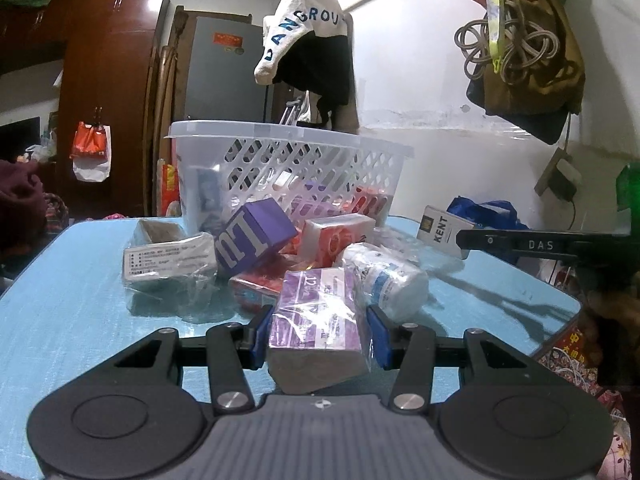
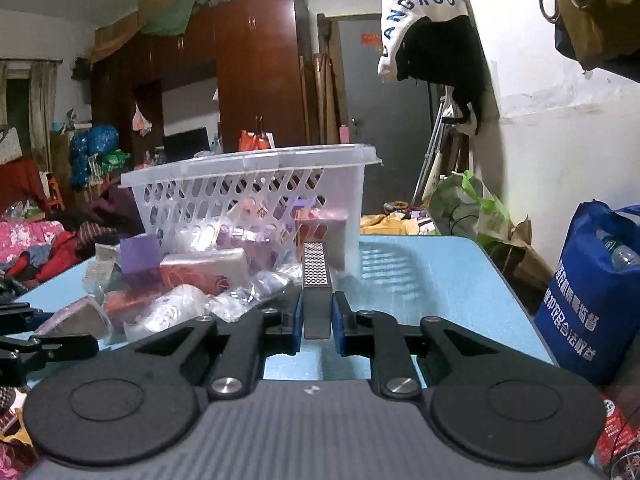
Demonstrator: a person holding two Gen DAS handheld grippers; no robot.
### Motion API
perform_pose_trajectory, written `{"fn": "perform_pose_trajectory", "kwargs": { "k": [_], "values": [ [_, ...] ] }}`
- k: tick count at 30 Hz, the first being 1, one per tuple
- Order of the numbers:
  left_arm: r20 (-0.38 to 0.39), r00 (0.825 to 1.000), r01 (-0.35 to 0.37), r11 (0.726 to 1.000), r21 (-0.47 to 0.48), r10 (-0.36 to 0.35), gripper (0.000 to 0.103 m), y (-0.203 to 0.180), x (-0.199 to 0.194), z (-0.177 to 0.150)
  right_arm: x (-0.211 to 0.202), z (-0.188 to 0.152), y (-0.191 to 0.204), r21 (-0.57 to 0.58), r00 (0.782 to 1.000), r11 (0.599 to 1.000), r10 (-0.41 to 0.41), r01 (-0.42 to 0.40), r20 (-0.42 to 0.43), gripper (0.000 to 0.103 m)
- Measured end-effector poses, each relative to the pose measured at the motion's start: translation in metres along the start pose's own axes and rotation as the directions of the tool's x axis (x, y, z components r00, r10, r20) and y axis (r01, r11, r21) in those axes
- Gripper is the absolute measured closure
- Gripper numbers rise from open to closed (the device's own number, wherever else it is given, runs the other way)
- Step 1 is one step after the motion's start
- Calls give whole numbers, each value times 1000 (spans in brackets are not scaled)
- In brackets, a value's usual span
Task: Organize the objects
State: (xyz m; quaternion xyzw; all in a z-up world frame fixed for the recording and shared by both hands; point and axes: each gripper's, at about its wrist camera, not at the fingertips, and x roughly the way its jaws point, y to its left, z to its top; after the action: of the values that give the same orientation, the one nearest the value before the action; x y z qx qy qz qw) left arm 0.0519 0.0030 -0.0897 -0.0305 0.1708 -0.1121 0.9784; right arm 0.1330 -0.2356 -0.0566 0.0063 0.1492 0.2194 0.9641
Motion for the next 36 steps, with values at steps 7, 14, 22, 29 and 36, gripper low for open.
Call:
{"fn": "perform_pose_trajectory", "kwargs": {
  "k": [7, 14, 22, 29, 36],
  "values": [
    [127, 992, 20, 999, 37, -25, 51, 16, -13, 62, -33, 27, 10, 18, 984, 999, 47, -51, 170, 86],
    [105, 994, -9, 999, 46, 4, 50, 33, 56, 184, 28, 131, 36, -110, 983, 992, 85, -67, 165, 86],
    [20, 998, -60, 998, 12, 59, 23, 48, 104, 191, 76, 147, 38, -166, 992, 986, 11, 10, 126, 16],
    [52, 992, -116, 993, -11, 116, 9, 62, 18, 119, 33, 77, 14, -79, 997, 994, 75, -73, 23, 0],
    [-75, 978, -204, 974, -100, 197, 9, 93, 9, 64, 67, 37, 0, 28, 974, 990, 140, -137, -180, 23]
  ]
}}
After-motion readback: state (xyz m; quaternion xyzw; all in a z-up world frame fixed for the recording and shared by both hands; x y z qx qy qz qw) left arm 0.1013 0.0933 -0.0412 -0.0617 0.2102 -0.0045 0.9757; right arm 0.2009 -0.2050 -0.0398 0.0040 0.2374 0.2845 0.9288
